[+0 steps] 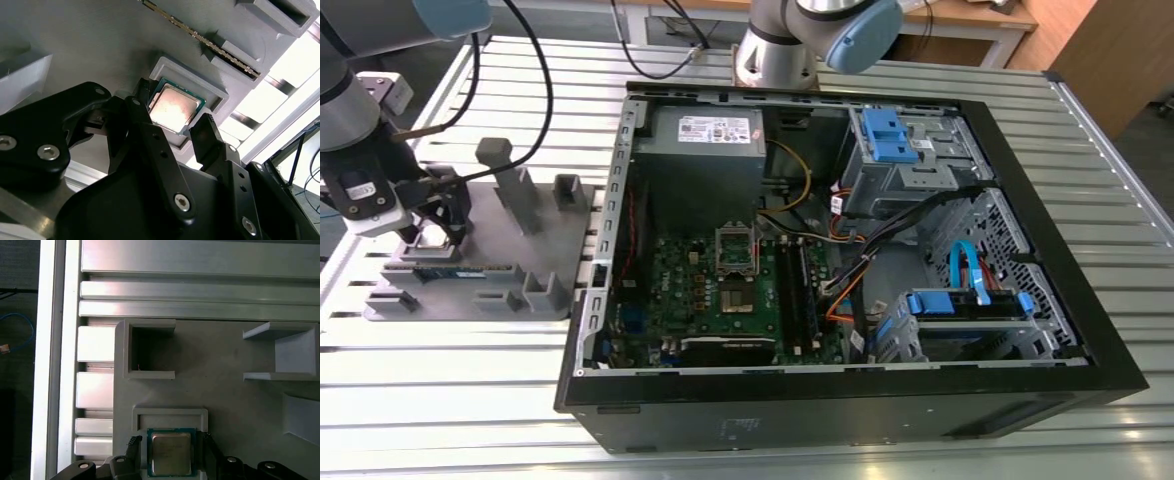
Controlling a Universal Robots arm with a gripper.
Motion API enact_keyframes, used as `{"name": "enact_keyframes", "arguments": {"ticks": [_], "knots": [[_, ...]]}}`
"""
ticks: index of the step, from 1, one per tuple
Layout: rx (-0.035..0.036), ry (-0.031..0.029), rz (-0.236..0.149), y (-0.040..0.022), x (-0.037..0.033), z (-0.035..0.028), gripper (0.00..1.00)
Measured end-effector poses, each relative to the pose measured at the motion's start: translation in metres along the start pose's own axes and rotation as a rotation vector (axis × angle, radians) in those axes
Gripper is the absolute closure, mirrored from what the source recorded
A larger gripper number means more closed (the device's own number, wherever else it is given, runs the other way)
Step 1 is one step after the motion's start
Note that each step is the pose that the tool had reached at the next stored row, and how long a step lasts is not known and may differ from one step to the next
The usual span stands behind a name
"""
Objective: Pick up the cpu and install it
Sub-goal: 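Pick up the cpu and move it towards the insertion slot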
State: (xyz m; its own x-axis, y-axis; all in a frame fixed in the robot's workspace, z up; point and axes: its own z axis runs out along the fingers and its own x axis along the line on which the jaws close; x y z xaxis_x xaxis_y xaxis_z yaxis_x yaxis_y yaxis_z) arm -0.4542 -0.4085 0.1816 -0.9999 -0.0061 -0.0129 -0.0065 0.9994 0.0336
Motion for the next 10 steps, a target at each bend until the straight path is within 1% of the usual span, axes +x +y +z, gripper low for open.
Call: {"name": "enact_keyframes", "arguments": {"ticks": [10], "knots": [[0.0,0.0,0.0,0.0,0.0,-0.0011,0.4]]}}
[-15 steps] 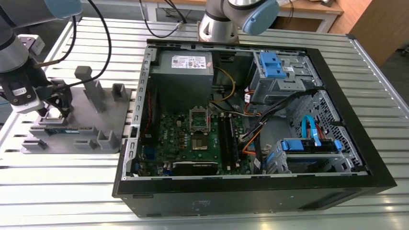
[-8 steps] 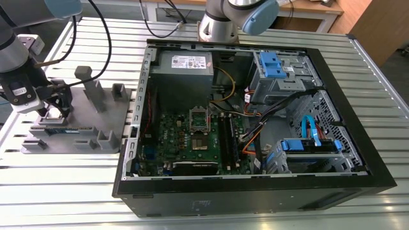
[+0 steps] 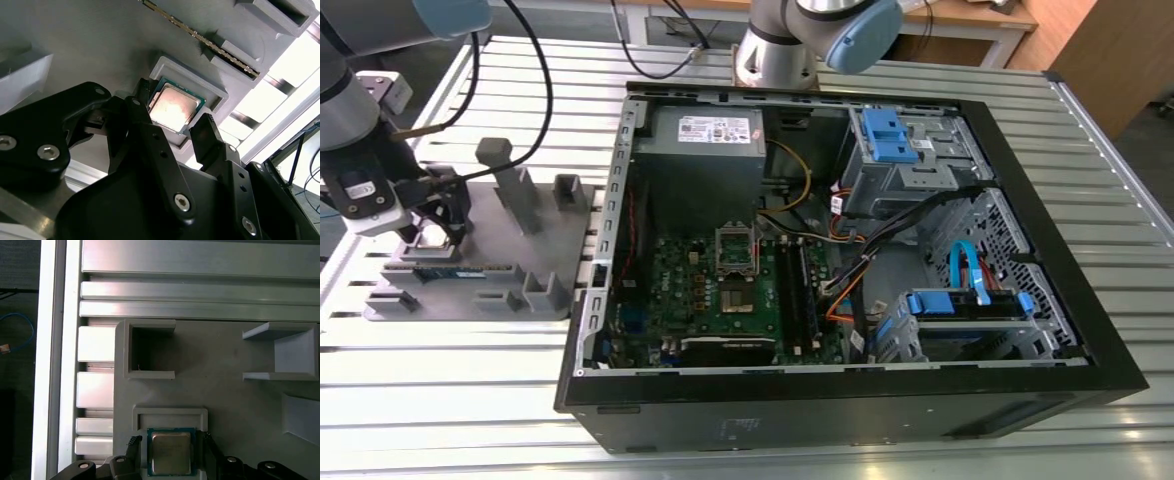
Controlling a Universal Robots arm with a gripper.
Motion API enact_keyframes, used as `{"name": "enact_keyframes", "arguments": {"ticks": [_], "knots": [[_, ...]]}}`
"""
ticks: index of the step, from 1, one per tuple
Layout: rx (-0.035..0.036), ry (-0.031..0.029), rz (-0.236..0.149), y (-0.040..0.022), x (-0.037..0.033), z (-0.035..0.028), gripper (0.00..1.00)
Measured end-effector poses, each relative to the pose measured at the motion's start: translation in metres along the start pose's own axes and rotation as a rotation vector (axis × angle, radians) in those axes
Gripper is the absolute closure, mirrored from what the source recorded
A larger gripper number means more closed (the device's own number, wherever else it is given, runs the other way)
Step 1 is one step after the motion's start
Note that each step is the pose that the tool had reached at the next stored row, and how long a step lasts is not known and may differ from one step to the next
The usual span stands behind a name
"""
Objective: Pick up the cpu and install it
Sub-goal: 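Pick up the cpu and move it towards the insertion slot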
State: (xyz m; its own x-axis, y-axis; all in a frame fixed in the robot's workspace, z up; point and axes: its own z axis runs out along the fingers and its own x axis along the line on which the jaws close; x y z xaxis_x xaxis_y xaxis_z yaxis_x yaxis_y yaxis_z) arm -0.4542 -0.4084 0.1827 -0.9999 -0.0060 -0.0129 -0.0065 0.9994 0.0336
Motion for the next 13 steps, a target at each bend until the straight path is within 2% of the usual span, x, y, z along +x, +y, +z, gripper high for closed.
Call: {"name": "enact_keyframes", "arguments": {"ticks": [13], "knots": [[-0.0001,-0.0001,0.0,0.0,0.0,-0.0009,0.4]]}}
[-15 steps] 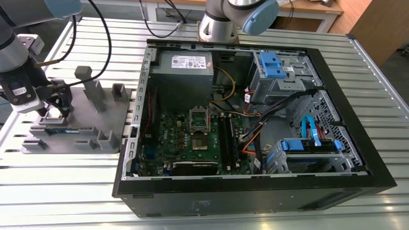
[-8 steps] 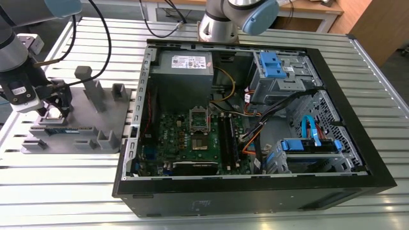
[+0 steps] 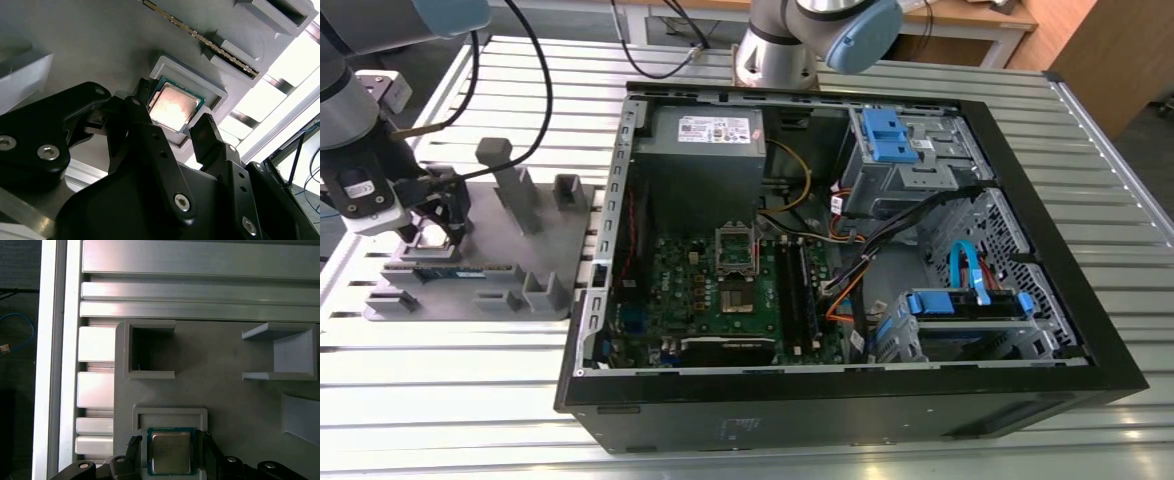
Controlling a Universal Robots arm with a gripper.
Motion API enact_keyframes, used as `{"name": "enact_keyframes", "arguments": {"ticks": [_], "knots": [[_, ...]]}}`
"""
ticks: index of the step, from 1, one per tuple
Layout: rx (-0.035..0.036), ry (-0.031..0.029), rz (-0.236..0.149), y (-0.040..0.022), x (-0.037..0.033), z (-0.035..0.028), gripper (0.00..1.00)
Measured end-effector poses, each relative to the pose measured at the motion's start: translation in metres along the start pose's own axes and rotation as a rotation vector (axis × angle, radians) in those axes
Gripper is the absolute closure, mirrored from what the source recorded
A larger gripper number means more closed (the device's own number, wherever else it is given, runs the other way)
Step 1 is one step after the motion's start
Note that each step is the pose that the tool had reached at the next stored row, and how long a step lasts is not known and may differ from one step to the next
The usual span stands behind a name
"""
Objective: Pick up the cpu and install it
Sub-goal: 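Pick up the cpu and move it towards the insertion slot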
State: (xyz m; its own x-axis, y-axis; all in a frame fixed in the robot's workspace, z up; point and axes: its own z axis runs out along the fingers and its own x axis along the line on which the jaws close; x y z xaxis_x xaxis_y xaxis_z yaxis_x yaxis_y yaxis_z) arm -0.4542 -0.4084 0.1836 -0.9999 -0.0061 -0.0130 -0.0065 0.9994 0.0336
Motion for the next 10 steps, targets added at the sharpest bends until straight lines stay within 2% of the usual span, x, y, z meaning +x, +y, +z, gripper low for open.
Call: {"name": "enact_keyframes", "arguments": {"ticks": [4,5,10], "knots": [[0.0,0.0001,0.0,0.0,0.0,-0.0001,0.41],[0.0,0.0,0.0,0.0,0.0,-0.0001,0.48],[0.0,0.0,0.0,0.0,0.0,-0.0002,0.48]]}}
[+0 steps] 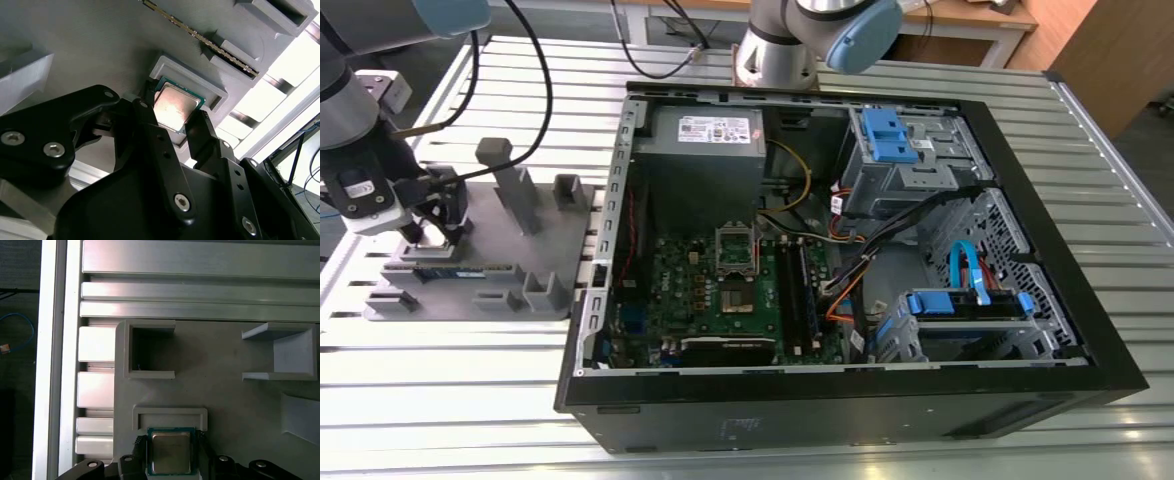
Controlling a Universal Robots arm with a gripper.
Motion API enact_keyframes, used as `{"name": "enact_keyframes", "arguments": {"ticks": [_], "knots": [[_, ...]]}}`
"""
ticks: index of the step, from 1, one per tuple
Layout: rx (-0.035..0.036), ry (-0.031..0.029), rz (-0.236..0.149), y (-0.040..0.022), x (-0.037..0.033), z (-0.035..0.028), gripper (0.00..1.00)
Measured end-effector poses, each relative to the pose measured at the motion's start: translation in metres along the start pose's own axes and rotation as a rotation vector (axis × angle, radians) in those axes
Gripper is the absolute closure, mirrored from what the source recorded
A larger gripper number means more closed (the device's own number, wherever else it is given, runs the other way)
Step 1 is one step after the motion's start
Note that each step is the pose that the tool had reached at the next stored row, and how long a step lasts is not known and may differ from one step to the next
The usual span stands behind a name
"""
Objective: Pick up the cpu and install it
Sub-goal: 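Pick up the cpu and move it towards the insertion slot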
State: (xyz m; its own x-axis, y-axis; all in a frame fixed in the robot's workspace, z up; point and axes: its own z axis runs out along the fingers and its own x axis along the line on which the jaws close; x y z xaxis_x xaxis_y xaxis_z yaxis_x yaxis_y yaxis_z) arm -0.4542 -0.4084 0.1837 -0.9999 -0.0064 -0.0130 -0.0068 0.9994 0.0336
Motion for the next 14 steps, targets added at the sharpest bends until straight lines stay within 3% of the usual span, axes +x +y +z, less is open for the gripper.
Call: {"name": "enact_keyframes", "arguments": {"ticks": [11,14], "knots": [[-0.0003,0.0009,-0.023,0.0,0.0,-0.0007,0.48],[-0.0003,0.0009,-0.023,0.0,0.0,-0.0009,0.53]]}}
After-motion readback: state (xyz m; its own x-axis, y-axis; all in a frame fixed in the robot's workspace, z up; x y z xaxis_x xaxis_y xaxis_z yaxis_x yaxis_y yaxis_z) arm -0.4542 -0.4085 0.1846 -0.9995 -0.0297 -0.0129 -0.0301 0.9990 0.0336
